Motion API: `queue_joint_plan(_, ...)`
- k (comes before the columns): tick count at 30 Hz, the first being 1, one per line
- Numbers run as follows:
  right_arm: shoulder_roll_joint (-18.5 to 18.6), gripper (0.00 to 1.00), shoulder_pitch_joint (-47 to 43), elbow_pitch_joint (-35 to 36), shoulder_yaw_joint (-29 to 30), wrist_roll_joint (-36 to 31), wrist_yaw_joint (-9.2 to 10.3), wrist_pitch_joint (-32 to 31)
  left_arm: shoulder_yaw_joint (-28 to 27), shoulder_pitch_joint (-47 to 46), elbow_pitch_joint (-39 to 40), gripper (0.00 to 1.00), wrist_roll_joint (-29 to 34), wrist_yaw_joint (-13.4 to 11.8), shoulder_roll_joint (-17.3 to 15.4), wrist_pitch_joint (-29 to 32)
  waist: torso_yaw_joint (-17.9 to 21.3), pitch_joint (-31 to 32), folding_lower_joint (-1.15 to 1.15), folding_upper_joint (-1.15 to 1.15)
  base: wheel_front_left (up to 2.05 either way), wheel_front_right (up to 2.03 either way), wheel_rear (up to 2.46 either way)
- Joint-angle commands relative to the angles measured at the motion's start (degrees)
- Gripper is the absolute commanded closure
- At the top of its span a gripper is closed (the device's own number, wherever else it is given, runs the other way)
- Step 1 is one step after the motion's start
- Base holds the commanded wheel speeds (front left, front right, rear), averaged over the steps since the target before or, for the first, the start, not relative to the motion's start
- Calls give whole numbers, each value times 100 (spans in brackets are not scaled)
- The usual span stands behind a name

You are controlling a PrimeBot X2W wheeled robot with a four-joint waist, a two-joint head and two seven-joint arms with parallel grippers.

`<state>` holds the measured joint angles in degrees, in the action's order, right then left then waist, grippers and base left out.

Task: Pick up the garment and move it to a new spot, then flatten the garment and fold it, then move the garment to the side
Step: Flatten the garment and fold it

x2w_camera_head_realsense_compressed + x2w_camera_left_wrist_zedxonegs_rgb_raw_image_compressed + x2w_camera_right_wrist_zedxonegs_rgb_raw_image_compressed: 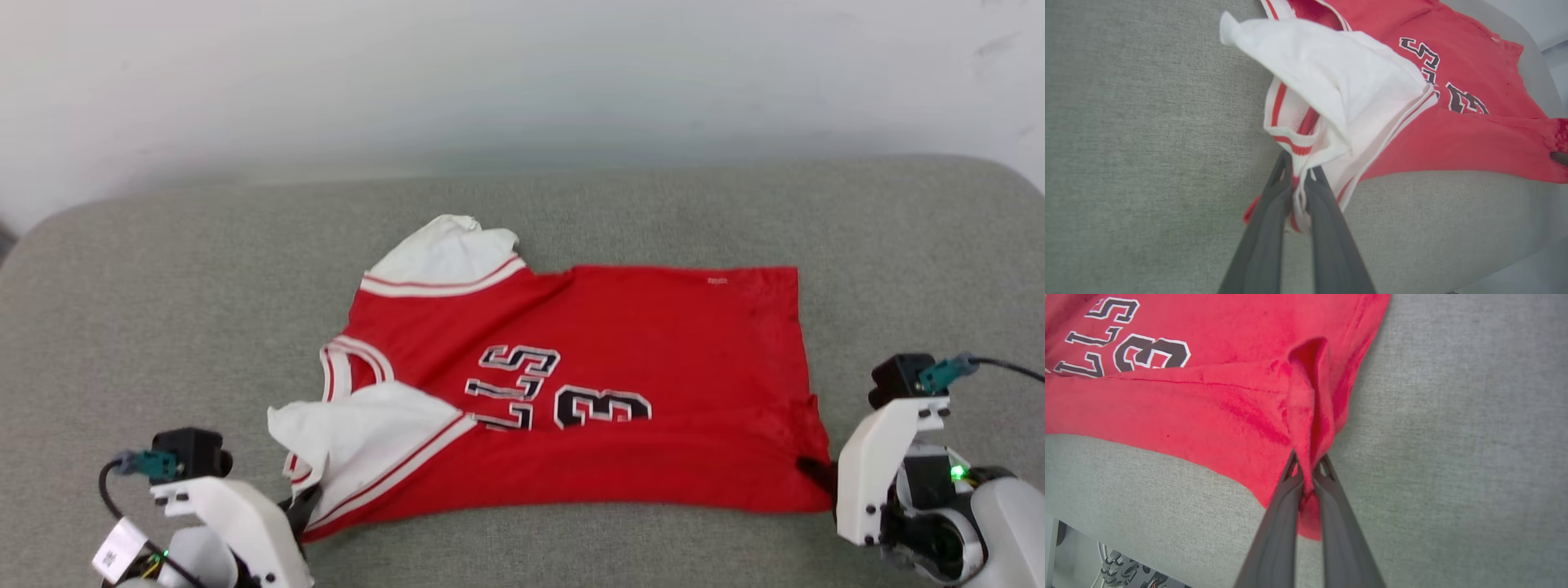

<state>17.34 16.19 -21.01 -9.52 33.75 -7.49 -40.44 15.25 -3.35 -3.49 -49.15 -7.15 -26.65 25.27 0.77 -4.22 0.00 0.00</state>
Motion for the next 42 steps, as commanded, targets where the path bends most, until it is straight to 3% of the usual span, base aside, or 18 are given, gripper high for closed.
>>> queue_joint_plan(1, 23, 100, -161, 90, 44, 2, 1, -38, -55, 180, 84, 100, -18, -66, -55, -40, -48, 165, 0, 0, 0, 0, 0)
queue_joint_plan(9, -104, 100, -1045, 727, 369, -97, 1, -312, -193, 927, 394, 100, -173, -376, -192, 145, -111, 355, 0, 0, 0, 0, 0)
queue_joint_plan(12, -258, 100, -1368, 854, 463, -118, 1, -374, -196, 1044, 267, 100, -284, -444, -24, 114, -99, 335, 0, 0, 0, 0, 0)
queue_joint_plan(13, -303, 95, -1440, 878, 490, -138, 1, -323, -166, 1063, 182, 100, -312, -456, 14, 142, -93, 325, 0, 0, 0, 0, 0)
queue_joint_plan(14, -350, 57, -1517, 874, 513, -162, 1, -291, -132, 1058, 103, 93, -316, -473, 50, 161, -87, 313, 0, 0, 0, 0, 0)
queue_joint_plan(15, -406, 0, -1578, 869, 523, -155, 0, -245, -136, 996, 48, 27, -313, -472, 108, 97, -81, 291, 0, 0, 0, 0, 0)
queue_joint_plan(16, -451, 0, -1609, 887, 542, -159, 0, -151, -131, 933, -12, 0, -338, -453, 171, 52, -78, 277, 0, 0, 0, 0, 0)
queue_joint_plan(19, -505, 0, -1689, 970, 543, -267, 0, 312, -103, 800, -169, 0, -266, -369, 241, -105, -61, 255, 0, 0, 0, 0, 0)
queue_joint_plan(24, -644, 0, -1692, 1396, 604, -567, 0, 1692, -159, 574, -120, 0, 54, -302, 193, -629, -20, 263, 0, 0, 0, 0, 0)
queue_joint_plan(30, -906, 0, -1610, 1825, 833, -1081, 0, 3023, -139, 118, 156, 0, 551, -387, 255, -1258, 32, 257, 0, 0, 0, 0, 0)
queue_joint_plan(37, -1031, 0, -1317, 2270, 945, -1400, 0, 3492, 3, -858, 151, 0, 1140, -392, 389, -1909, 236, -231, 0, 0, 0, 0, 0)
queue_joint_plan(42, -1078, 0, -924, 2462, 1003, -1443, 0, 3634, 83, -1846, -256, 0, 1355, -233, 422, -2011, 440, -852, 0, 0, 0, 0, 0)
